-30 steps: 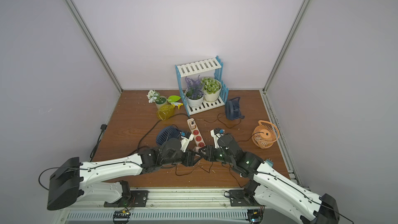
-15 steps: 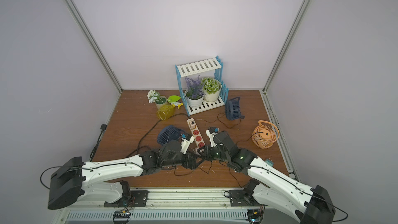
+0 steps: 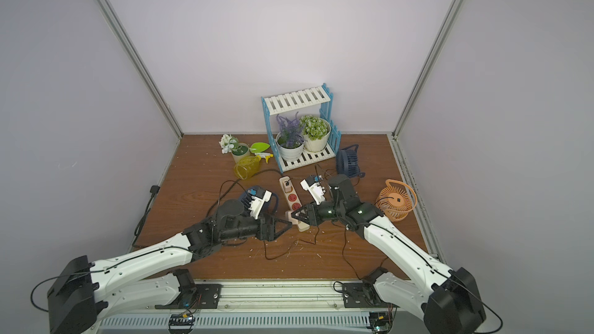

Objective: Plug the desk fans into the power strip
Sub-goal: Pick up the plug from the center of the board.

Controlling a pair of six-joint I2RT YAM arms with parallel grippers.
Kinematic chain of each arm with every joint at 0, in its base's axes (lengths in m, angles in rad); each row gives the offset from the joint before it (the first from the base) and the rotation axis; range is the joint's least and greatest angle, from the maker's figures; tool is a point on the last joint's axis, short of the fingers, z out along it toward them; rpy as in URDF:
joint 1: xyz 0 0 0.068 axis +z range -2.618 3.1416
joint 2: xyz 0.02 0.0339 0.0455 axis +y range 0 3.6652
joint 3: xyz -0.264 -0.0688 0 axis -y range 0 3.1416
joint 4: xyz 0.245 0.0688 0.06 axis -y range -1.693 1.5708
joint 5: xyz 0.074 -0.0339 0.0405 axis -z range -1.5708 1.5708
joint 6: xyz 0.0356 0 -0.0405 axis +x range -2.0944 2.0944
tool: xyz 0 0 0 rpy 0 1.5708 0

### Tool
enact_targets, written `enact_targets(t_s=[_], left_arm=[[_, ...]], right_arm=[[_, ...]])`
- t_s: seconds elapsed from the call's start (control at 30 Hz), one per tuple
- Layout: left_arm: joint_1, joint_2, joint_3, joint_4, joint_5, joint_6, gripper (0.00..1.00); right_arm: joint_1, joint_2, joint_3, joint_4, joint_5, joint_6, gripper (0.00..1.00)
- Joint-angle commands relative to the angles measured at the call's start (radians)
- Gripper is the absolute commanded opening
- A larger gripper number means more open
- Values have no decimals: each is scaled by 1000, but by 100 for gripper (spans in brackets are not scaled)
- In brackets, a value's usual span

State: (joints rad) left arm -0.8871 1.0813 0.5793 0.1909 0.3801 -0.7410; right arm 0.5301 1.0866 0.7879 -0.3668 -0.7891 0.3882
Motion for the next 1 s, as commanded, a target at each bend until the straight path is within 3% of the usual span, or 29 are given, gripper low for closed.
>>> enact_targets(t_s=[0.0,0.2,0.37,0.67,0.97], left_arm=[[28,21,4,86,124,-42,97],[66,29,-27,264,225,-153,97],[72,19,-12,272,305,-158,92],[75,24,4,273,346,-171,63],[76,43,34,277,380,-185,52]], right_arm=[[-7,4,45,9,-169,-106,18],[-29,36,101,-68,-297,-187,18],[-76,44,110,-93,-379,-216,18],[-130,36,105,-101,-469,-223,17],[-130,28,79,-63,-533,-188,18]])
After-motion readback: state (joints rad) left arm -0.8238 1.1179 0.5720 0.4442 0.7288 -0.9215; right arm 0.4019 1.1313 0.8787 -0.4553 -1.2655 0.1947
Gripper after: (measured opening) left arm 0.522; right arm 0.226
